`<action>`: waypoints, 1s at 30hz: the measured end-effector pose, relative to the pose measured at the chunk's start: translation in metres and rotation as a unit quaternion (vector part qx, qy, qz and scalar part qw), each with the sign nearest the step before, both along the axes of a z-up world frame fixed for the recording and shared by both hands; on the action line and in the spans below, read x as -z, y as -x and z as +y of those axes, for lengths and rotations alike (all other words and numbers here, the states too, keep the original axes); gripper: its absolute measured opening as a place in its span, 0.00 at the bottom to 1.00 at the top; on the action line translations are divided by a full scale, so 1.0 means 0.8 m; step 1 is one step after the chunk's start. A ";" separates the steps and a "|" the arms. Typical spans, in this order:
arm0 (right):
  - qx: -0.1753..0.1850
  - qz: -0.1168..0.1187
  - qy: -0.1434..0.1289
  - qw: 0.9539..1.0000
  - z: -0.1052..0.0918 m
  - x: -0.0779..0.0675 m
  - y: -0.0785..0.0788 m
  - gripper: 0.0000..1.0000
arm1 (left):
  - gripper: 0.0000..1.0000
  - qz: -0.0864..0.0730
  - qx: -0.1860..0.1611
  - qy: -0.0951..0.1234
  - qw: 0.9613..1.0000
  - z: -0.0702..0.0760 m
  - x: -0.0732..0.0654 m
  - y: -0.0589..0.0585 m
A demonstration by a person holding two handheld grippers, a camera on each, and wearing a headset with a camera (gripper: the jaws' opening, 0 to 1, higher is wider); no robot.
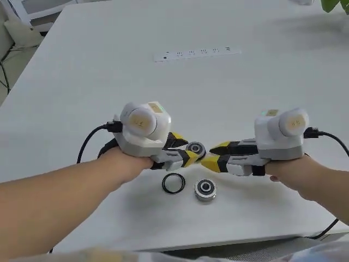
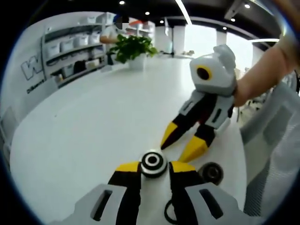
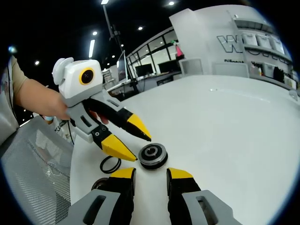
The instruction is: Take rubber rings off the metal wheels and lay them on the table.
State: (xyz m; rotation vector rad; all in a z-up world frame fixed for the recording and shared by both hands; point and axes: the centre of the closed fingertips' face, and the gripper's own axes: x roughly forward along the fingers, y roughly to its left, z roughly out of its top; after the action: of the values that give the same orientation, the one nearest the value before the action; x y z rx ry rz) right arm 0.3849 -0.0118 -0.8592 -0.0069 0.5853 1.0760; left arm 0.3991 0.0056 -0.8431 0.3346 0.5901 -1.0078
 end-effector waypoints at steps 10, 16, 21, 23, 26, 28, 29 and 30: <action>0.002 0.002 -0.003 1.000 -0.001 0.003 0.000 0.24 | 0.20 -0.003 0.006 -0.009 1.000 -0.005 0.006 -0.003; 0.007 -0.003 -0.003 1.000 0.002 0.002 -0.004 0.24 | 0.20 0.002 0.003 -0.006 1.000 -0.008 0.007 -0.004; 0.004 -0.005 -0.003 1.000 0.008 0.001 -0.005 0.24 | 0.19 0.012 -0.007 0.004 1.000 -0.010 0.007 -0.005; 0.004 -0.007 -0.002 1.000 0.009 0.001 -0.006 0.24 | 0.15 0.024 -0.024 0.014 0.999 -0.007 0.006 -0.009; 0.004 -0.008 0.000 1.000 0.009 0.001 -0.007 0.24 | 0.14 0.035 -0.027 0.023 0.999 -0.007 0.005 -0.008; 0.005 -0.009 0.000 1.000 0.008 0.001 -0.008 0.24 | 0.14 0.020 -0.015 0.009 1.000 -0.008 0.006 -0.006; 0.006 -0.009 0.001 1.000 0.008 0.001 -0.008 0.24 | 0.14 0.017 -0.015 0.006 1.000 -0.009 0.006 -0.006; 0.006 -0.009 0.001 1.000 0.008 0.001 -0.009 0.24 | 0.14 0.016 -0.015 0.005 1.000 -0.009 0.006 -0.006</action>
State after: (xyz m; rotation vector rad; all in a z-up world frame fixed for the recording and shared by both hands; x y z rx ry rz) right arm 0.3917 -0.0056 -0.8600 -0.0155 0.5691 1.0619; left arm 0.4036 -0.0014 -0.8482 0.3002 0.6163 -0.9882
